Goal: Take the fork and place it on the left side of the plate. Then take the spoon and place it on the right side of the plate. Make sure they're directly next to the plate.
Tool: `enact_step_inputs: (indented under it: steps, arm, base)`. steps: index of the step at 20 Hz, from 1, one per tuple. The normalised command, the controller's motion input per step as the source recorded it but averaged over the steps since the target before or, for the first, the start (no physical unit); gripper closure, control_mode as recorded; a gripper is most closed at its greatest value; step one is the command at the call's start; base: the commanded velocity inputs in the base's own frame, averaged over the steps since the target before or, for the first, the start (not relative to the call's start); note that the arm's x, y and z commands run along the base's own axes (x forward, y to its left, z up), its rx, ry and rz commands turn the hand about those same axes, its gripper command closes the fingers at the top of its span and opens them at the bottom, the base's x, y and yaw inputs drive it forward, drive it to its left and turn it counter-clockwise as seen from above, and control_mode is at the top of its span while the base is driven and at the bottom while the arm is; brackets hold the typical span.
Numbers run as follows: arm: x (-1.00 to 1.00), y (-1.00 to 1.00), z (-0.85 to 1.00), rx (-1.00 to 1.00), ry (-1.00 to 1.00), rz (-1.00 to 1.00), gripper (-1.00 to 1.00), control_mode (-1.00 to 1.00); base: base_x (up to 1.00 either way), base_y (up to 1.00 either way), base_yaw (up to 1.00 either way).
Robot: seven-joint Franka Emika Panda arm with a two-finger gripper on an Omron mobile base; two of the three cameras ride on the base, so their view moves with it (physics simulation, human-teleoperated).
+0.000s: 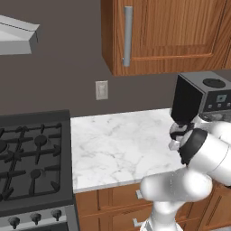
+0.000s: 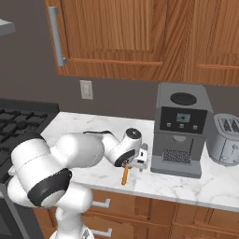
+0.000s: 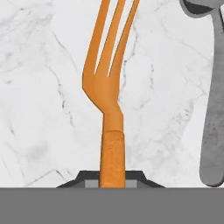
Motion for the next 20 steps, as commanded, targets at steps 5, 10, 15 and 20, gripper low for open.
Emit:
enact_step_inputs:
  steps: [5,10,15,20]
  arm:
    - [-0.44,0.48,0.90,0.00,0.00,0.00,1.00,-1.00]
    - [-0.18,0.74,1.00,0.00,0.00,0.00,1.00,-1.00]
    - [-0.65,0.77,0.80,0.00,0.00,0.06,1.00,-1.00]
    - [-0.14,0.45,0.20,0.00,0.00,0.05,1.00,-1.00]
  base:
    - [0.00,0.00,0.00]
    - [0.00,0.00,0.00]
    - [0.00,0.00,0.00]
    - [0.00,0.00,0.00]
